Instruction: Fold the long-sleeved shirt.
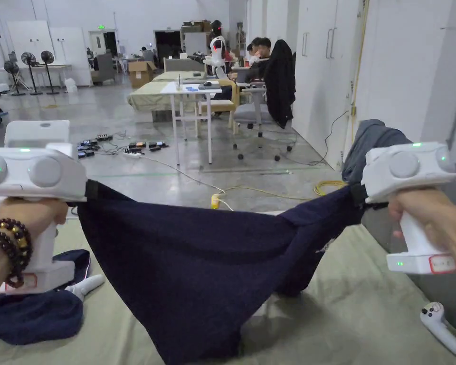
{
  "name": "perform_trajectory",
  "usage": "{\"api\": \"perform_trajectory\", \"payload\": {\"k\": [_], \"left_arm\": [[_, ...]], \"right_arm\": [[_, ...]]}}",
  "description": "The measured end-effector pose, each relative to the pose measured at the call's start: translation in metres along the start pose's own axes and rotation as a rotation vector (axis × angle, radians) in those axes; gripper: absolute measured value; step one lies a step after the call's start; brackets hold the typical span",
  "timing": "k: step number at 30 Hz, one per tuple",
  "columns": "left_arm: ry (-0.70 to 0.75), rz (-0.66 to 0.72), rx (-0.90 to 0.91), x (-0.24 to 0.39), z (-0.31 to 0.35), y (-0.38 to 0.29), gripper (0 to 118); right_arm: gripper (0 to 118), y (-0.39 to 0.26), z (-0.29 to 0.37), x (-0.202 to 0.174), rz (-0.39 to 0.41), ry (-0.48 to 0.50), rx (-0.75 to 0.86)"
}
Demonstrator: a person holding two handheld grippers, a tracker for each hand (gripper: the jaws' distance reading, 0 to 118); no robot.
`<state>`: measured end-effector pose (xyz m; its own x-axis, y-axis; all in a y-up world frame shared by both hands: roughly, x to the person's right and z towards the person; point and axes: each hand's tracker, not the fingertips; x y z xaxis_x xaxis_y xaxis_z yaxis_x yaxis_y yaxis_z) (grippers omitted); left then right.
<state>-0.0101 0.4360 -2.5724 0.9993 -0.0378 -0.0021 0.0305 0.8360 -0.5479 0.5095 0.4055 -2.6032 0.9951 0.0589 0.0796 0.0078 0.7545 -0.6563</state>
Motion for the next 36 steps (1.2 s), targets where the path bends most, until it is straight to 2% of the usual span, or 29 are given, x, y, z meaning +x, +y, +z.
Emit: {"api": "perform_trajectory", "payload": {"k": [3,6,8,9,11,13,15,17,20,24,26,27,28,29,30,31,33,34,35,36], "left_arm": [[-0.003,0.0,-0.096,-0.013,-0.04,-0.036,9],[-0.024,0.049,-0.101,-0.03,-0.042,-0.056,9],[-0.051,0.103,-0.069,-0.039,-0.023,-0.07,9],[-0.057,0.087,-0.062,-0.045,-0.01,-0.078,9],[-0.042,0.071,-0.019,-0.046,0.023,-0.104,9],[-0.006,0.019,-0.028,-0.047,0.05,-0.134,9],[0.01,0.026,-0.051,-0.045,0.077,-0.176,9],[-0.008,0.076,-0.104,-0.045,0.096,-0.221,9],[-0.022,0.069,-0.222,-0.037,0.116,-0.299,9],[-0.007,0.069,-0.433,-0.031,0.106,-0.384,9],[0.0,0.072,-0.47,-0.031,0.102,-0.407,11],[-0.005,0.095,-0.468,-0.04,0.093,-0.414,31],[-0.002,0.123,-0.458,-0.041,0.094,-0.417,59],[-0.002,0.145,-0.448,-0.042,0.096,-0.416,88],[0.012,0.139,-0.441,-0.038,0.103,-0.41,111],[0.014,0.14,-0.431,-0.035,0.111,-0.405,108],[0.0,0.159,-0.339,-0.04,0.127,-0.392,102],[-0.02,0.174,-0.328,-0.042,0.132,-0.387,96],[-0.016,0.177,-0.35,-0.056,0.124,-0.382,77],[-0.01,0.177,-0.351,-0.059,0.128,-0.374,67]], "right_arm": [[7,-0.052,-0.028,-0.004,-0.031,0.017,-0.07],[7,-0.076,-0.029,0.005,-0.035,0.029,-0.089],[7,-0.088,-0.011,0.013,-0.052,0.056,-0.058],[7,-0.096,0.003,0.019,-0.055,0.073,-0.042],[7,-0.123,0.035,0.025,-0.041,0.107,-0.018],[7,-0.163,0.074,0.026,-0.012,0.121,-0.02],[7,-0.209,0.096,0.028,0.015,0.123,-0.031],[7,-0.253,0.108,0.027,0.05,0.095,-0.081],[7,-0.325,0.107,0.023,0.126,0.075,-0.224],[7,-0.392,0.084,0.024,0.163,0.045,-0.406],[7,-0.408,0.075,0.027,0.152,0.056,-0.454],[11,-0.412,0.073,0.03,0.121,0.067,-0.464],[28,-0.412,0.073,0.032,0.086,0.073,-0.463],[58,-0.41,0.075,0.03,0.076,0.067,-0.449],[103,-0.406,0.081,0.031,0.068,0.059,-0.43],[118,-0.401,0.087,0.032,0.072,0.051,-0.407],[117,-0.387,0.109,0.034,0.063,0.064,-0.312],[116,-0.379,0.112,0.034,0.05,0.081,-0.288],[111,-0.371,0.117,0.035,0.034,0.07,-0.277],[94,-0.366,0.12,0.035,0.029,0.067,-0.28]]}}
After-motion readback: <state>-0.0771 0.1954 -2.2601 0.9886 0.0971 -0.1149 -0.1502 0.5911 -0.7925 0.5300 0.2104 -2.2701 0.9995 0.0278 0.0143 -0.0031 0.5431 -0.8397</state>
